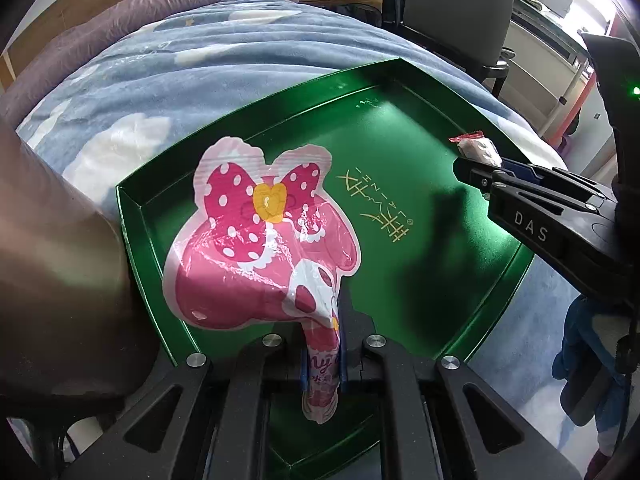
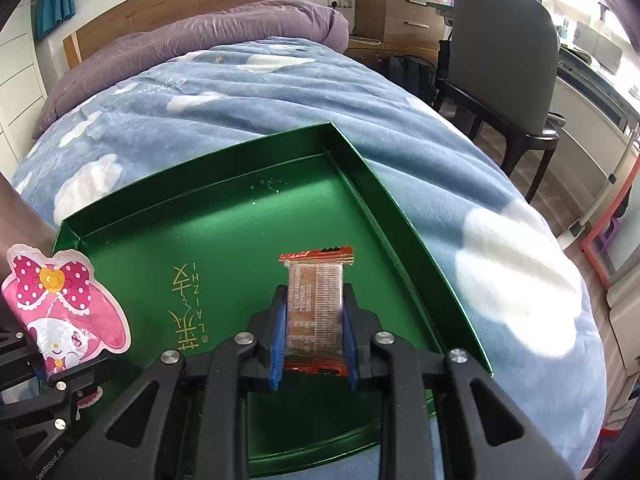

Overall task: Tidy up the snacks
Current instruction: 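Lower and release the pink bag and wafer bar into the green tray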

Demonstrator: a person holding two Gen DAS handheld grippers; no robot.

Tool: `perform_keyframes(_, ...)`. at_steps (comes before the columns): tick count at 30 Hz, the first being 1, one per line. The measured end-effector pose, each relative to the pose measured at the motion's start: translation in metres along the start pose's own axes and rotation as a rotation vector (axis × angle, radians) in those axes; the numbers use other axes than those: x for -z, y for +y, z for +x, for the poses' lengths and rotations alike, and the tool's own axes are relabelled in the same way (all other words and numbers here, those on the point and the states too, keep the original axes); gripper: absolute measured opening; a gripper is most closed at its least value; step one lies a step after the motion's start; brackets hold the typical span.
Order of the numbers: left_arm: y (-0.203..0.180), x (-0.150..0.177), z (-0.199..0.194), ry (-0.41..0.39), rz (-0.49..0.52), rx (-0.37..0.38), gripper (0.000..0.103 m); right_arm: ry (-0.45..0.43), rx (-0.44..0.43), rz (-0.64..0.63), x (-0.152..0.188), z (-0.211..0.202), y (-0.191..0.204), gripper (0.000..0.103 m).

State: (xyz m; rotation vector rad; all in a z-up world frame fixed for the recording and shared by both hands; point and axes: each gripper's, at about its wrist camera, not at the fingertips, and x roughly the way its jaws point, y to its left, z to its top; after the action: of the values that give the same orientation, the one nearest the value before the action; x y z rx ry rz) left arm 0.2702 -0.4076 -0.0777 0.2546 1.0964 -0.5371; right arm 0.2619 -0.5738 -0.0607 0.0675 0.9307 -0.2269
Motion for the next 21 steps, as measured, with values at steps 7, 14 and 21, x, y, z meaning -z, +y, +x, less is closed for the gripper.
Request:
perform_keyframes(7, -0.002, 0.001, 0.006, 0.026, 0.028, -0.012, 0.012, 0.03, 0.008, -0.004, 0.008, 0.005, -0.001, 0.053)
perform_keyframes(14, -0.001, 0.001, 0.005, 0.042, 0.032, -0.003, 0.037, 0.05, 0.021, -0.009, 0.01, 0.004, -0.002, 0.057)
perform_keyframes(21, 0.0, -0.002, -0.014, -0.006, 0.036, -0.027, 0.05, -0.004, 0.022, -0.005, 0.001, -0.022, -0.002, 0.099)
